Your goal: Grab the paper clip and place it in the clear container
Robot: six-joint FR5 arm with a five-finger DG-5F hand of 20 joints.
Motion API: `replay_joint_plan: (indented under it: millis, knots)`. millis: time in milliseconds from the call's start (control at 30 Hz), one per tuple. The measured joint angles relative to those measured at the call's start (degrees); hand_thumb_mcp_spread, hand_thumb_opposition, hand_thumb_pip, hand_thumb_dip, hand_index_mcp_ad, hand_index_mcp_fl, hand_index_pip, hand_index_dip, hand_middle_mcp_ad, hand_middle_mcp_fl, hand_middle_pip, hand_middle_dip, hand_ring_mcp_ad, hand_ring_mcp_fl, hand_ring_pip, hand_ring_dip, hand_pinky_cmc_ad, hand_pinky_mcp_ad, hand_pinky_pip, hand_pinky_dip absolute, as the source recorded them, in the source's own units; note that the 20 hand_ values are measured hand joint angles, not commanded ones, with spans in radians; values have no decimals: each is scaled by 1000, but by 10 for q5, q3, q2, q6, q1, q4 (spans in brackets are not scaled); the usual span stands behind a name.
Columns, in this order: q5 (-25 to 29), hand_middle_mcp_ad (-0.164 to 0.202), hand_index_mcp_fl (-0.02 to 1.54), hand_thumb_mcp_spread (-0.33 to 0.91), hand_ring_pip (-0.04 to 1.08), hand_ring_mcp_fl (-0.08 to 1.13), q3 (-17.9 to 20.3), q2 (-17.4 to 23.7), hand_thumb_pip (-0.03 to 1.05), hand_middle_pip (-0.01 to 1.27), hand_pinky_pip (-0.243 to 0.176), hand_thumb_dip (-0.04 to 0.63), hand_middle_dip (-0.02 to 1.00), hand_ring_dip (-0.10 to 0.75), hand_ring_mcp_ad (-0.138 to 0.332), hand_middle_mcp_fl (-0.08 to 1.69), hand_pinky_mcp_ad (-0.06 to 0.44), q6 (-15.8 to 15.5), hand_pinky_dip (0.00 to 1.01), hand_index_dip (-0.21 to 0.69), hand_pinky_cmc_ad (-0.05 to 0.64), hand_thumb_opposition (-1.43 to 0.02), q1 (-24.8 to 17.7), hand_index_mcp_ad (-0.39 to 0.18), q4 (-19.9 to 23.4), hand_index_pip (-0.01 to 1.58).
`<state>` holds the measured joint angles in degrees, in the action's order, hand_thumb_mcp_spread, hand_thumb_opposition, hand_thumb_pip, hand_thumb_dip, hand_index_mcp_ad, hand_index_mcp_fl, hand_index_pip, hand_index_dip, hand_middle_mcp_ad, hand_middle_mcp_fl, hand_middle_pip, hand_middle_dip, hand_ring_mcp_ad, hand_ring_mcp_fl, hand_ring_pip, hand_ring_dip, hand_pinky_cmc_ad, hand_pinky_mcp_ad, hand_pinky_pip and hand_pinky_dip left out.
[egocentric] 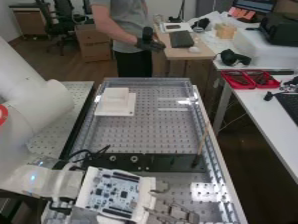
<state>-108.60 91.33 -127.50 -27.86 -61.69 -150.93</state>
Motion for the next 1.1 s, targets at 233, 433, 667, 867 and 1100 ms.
replay_joint_plan:
  millis: [233,433,667,867,1100]
  knots:
    - [6,106,258,424,89,0,24,5,644,126,-93,206,162,87,148,-7,278,-6,288,75,335,-817,-5,-206,52,1478]
    - [8,110,258,424,89,0,39,6,644,127,-93,206,169,87,140,-7,278,-26,290,75,333,-817,-11,-202,77,1494]
    - [17,91,274,424,87,0,47,-1,648,127,-93,220,173,87,134,-3,279,-33,290,73,332,-817,-14,-202,94,1524]
    - [23,91,302,424,87,0,51,-5,648,127,-91,220,173,87,134,38,279,-39,290,72,328,-817,-17,-202,106,1531]
    - [22,91,304,431,91,0,52,-7,648,127,-91,220,173,87,133,37,279,-40,290,63,328,-820,-18,-206,110,1539]
